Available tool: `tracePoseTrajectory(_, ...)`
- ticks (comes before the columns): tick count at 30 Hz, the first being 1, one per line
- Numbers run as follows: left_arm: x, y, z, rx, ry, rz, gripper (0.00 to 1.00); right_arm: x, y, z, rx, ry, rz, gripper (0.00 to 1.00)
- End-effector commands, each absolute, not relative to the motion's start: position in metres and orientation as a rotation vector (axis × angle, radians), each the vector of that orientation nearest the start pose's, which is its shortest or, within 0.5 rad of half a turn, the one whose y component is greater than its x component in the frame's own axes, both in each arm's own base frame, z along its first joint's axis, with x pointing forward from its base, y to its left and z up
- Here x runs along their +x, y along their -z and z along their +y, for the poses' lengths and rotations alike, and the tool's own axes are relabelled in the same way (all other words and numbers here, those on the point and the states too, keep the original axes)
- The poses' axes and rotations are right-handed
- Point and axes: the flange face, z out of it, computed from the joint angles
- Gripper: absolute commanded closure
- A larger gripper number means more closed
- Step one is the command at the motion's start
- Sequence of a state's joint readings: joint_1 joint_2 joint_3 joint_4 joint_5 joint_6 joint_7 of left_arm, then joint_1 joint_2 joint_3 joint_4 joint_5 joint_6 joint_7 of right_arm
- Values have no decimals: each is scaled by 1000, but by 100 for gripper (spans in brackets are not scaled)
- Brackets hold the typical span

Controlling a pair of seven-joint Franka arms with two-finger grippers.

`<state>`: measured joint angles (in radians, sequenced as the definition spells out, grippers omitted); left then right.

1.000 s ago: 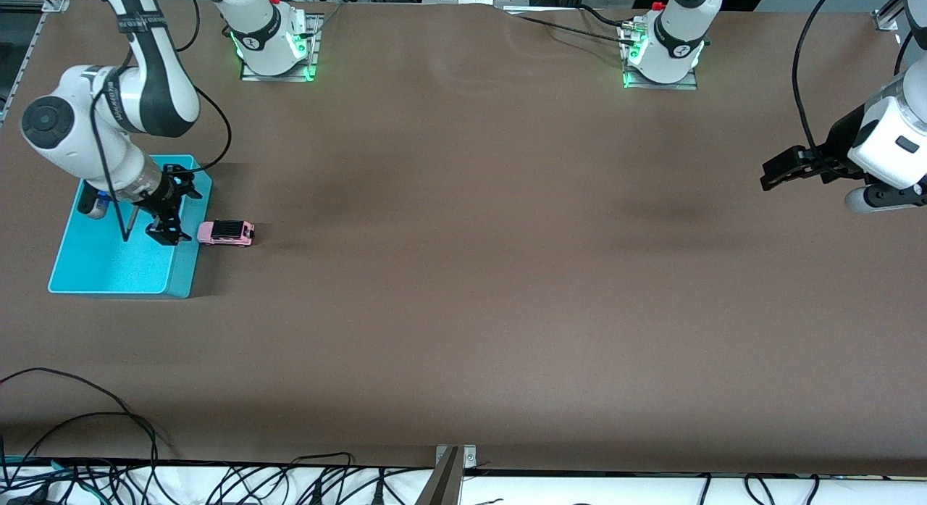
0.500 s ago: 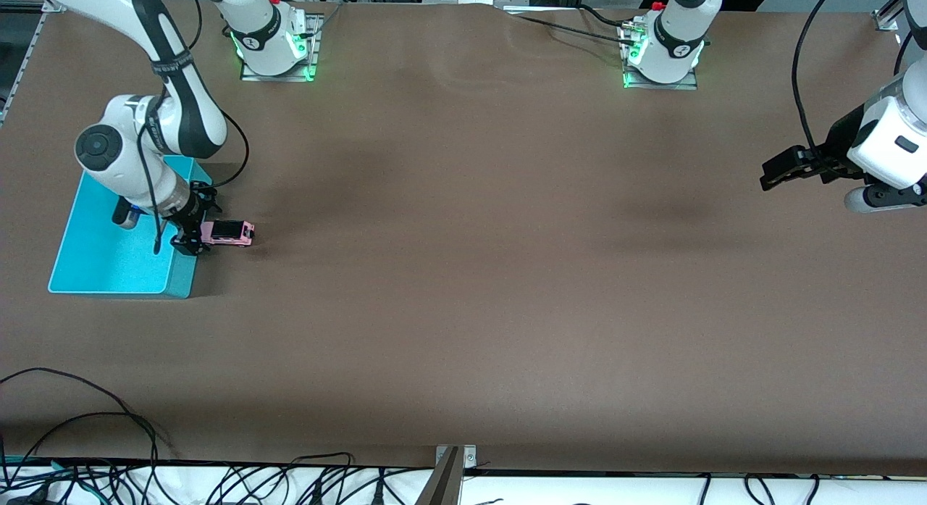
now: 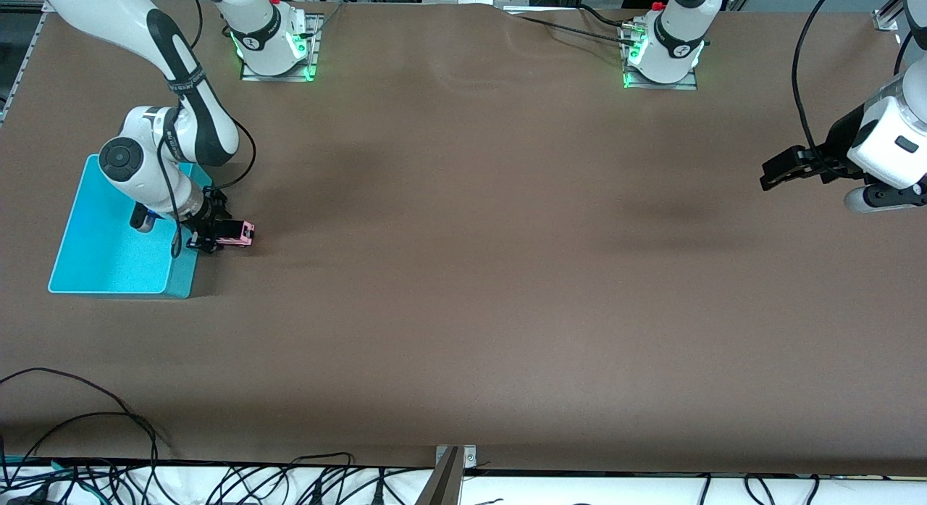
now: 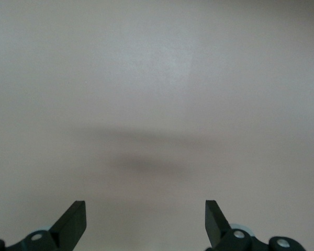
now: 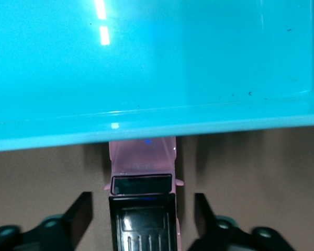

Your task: Wind and store pink jeep toy

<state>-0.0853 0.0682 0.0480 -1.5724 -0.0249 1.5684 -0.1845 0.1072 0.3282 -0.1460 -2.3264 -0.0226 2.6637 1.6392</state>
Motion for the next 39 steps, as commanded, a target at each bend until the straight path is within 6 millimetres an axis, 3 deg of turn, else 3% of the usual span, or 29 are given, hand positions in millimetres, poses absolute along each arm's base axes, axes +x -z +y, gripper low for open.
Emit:
tracePoseTrajectory(1,568,-588,-25,-3163,-115,-221,0,517,-199,-17,-2132,80,2335,78)
tracePoseTrajectory(10,568,-588,-25,-3163,-115,-221,0,524,-220,-3,-2103,101,2315,78)
tracePoseTrajectory(14,568,-588,-25,-3161,-115,-221,0,529,-246,11,-2090,113,2289,78)
tracePoseTrajectory(21,568,-588,-25,-3163,-115,-221,0,543,-303,11,-2137,59,2298,78)
tracePoseTrajectory(25,568,-588,-25,-3161,-115,-221,0,555,-334,0,-2227,-22,2297,77)
tracePoseTrajectory(29,568,-588,-25,-3163,-115,-221,0,563,-362,-23,-2302,-68,2264,77)
tracePoseTrajectory(30,568,-588,-25,-3161,-115,-221,0,563,-375,-47,-2383,-124,2215,77)
tracePoseTrajectory(35,568,-588,-25,-3161,-115,-221,0,559,-384,-70,-2444,-145,2150,77)
tracePoseTrajectory(39,568,-588,-25,-3163,-115,-221,0,552,-387,-101,-2513,-157,2062,77)
